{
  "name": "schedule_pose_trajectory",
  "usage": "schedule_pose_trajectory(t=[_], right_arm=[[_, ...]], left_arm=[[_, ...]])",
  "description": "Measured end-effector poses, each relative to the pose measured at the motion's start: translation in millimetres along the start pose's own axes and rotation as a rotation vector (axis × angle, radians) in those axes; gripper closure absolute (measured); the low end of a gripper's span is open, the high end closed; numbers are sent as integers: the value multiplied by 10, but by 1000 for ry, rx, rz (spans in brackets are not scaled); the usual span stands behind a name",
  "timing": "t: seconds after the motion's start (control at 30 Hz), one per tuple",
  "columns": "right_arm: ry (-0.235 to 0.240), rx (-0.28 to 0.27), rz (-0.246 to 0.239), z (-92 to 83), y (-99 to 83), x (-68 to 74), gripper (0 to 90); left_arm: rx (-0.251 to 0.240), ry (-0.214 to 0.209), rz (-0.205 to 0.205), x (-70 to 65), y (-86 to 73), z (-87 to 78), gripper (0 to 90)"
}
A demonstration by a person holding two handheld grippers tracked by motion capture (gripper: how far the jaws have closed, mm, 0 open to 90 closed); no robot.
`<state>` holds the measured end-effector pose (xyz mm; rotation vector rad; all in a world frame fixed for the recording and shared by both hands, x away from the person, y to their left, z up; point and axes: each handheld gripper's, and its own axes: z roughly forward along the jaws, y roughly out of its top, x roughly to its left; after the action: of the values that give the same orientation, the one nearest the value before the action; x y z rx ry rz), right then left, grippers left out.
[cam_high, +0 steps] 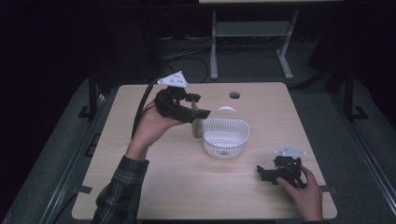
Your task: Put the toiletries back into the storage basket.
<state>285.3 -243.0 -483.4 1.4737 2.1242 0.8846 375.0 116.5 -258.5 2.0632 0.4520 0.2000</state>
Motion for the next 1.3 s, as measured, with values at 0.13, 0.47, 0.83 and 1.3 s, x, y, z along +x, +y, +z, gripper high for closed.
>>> schedule_pose_trajectory(t=[0.13,0.47,0.83,1.3], right_arm=[[0,1,1,0,0,1,0],[0,0,1,0,0,1,0],[0,0,0,0,0,0,0],[0,0,0,0,0,0,0]], left_arm=[[1,-1,4,-3,30,28,295],[-13,2,20,-29,102,144,295],[-9,4,20,-19,94,272,295],[-16,16,28,-30,43,390,295]])
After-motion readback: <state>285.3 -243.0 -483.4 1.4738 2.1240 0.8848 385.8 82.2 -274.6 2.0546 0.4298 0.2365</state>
